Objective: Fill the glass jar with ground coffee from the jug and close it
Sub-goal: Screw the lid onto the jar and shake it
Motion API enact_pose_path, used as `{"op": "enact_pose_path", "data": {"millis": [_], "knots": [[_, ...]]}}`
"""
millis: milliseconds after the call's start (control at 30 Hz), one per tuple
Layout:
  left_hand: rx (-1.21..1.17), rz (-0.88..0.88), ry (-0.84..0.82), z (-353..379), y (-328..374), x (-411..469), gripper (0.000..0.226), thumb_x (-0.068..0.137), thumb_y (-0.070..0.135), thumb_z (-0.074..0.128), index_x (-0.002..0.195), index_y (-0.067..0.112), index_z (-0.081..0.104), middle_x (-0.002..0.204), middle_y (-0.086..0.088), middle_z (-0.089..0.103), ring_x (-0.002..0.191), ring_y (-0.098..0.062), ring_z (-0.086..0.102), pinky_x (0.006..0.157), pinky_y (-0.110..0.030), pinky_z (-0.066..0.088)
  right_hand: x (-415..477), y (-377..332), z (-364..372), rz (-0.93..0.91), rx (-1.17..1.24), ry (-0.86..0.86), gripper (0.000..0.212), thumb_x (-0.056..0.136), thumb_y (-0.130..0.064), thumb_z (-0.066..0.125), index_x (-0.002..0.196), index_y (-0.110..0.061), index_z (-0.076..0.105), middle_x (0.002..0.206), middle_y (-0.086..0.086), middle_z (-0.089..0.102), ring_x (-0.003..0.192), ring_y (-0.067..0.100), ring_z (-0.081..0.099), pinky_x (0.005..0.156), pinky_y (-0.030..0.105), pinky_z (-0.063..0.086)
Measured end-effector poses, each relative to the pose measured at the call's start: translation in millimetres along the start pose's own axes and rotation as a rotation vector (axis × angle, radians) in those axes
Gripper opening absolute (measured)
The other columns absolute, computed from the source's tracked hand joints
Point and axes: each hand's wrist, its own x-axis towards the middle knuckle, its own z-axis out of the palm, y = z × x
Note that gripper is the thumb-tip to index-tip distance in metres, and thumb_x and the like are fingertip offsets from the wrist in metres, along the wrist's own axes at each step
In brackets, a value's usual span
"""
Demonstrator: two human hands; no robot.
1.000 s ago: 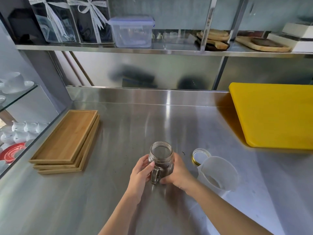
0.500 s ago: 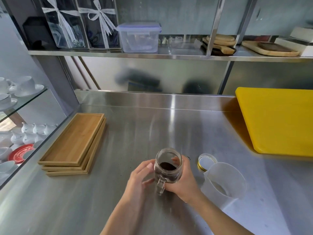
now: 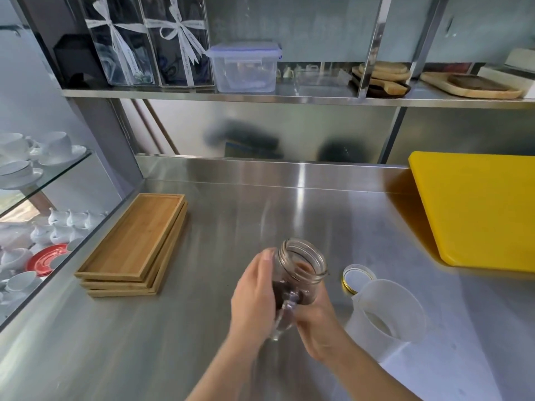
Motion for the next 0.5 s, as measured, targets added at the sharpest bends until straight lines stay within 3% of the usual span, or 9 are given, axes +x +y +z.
{"op": "enact_pose_path", "data": {"millis": [67,100,200,333,400,500], "knots": [[0.012,-0.060,-0.132,7,-10,-4,0.047,0.082,0.058,0.037,0.096,0.027,0.069,0.099,0.000,0.074,0.102,-0.020,0.066,0.101,-0.051,0.044,-3,-1,-3,0.023,-0.017,0.020,0.084,0.043,0.005,0.073,0.122,-0.002,0.044,0.103,0.027,0.064,0.091,0.036,0.061,0.069,0.046,0.045],[-0.023,-0.079,-0.117,5,-12,0,0.049,0.081,0.059,0.038,0.095,0.024,0.070,0.098,-0.002,0.075,0.102,-0.022,0.066,0.101,-0.051,0.044,-4,-2,-5,0.037,-0.032,0.031,0.085,0.043,0.004,0.074,0.122,-0.001,0.044,0.103,0.032,0.062,0.089,0.038,0.060,0.067,0.050,0.042],[-0.061,0.004,0.101,-14,-5,13,0.044,0.082,0.056,0.039,0.089,0.025,0.069,0.098,0.000,0.072,0.107,-0.022,0.063,0.107,-0.048,0.038,-7,-2,-9,0.054,-0.050,0.047,0.084,0.043,0.003,0.075,0.119,0.002,0.040,0.100,0.040,0.056,0.083,0.041,0.055,0.063,0.055,0.037],[-0.306,0.096,0.381,-31,6,17,0.039,0.098,0.035,0.032,0.103,0.010,0.062,0.103,-0.006,0.066,0.115,-0.027,0.058,0.111,-0.047,0.034,-11,-9,-2,0.055,-0.127,0.081,0.084,0.040,-0.003,0.073,0.118,-0.005,0.041,0.089,0.027,0.063,0.075,0.033,0.058,0.060,0.047,0.039],[-0.352,0.042,0.281,-18,5,10,0.043,0.094,0.041,0.038,0.102,0.008,0.065,0.104,-0.010,0.068,0.110,-0.027,0.060,0.109,-0.050,0.035,-12,-11,5,0.015,-0.155,0.085,0.079,0.040,-0.002,0.071,0.113,-0.013,0.045,0.089,0.027,0.064,0.073,0.031,0.059,0.056,0.037,0.041],[-0.388,-0.229,0.025,10,-4,-12,0.051,0.088,0.051,0.044,0.086,0.010,0.076,0.094,-0.015,0.076,0.099,-0.033,0.068,0.097,-0.050,0.048,-14,-16,11,-0.020,-0.223,0.061,0.074,0.041,0.009,0.065,0.109,-0.013,0.050,0.088,0.013,0.069,0.073,0.021,0.065,0.047,0.026,0.047]]}}
